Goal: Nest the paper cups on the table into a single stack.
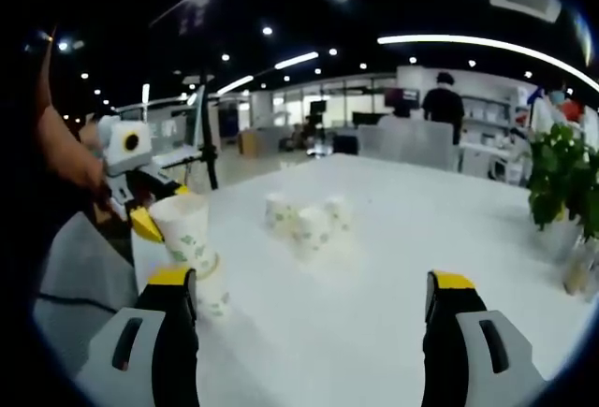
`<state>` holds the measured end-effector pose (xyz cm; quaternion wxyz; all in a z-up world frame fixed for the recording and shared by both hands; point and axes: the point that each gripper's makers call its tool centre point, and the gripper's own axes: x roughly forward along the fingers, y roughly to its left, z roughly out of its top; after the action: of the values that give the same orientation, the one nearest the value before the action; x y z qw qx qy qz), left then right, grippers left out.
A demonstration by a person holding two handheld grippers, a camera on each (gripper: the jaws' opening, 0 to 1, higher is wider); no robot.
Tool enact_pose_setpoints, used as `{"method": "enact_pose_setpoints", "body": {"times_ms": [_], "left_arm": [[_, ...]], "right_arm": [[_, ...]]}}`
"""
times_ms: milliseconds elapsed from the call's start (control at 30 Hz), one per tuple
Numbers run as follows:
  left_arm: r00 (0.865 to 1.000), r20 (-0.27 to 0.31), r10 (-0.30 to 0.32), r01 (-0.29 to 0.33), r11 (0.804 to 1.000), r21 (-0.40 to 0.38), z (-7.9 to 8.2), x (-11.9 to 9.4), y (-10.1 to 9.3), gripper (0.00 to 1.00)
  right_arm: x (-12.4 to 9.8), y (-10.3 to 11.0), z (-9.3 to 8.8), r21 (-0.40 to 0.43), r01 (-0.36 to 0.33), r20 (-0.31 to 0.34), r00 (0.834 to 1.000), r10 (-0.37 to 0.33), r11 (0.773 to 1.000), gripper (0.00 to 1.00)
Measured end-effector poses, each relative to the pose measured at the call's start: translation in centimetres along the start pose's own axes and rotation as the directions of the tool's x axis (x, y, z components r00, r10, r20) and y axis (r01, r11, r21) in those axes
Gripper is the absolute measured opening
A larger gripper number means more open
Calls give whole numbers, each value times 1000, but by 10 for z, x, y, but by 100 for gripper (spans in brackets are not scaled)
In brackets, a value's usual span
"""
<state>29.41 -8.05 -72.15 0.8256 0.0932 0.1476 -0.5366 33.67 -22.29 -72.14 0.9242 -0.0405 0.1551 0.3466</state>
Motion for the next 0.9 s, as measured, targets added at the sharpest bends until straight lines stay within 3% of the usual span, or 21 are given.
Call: {"method": "enact_pose_setpoints", "body": {"times_ms": [400,900], "left_arm": [[1000,-23,-15,15,1000,-16,-8,5,0,35],[994,-106,-38,36,999,-22,-35,10,-5,36]], "right_arm": [[2,2,0,-4,-6,-5,1000,6,1000,100],[4,3,-3,0,-9,-15,1000,9,1000,100]]}}
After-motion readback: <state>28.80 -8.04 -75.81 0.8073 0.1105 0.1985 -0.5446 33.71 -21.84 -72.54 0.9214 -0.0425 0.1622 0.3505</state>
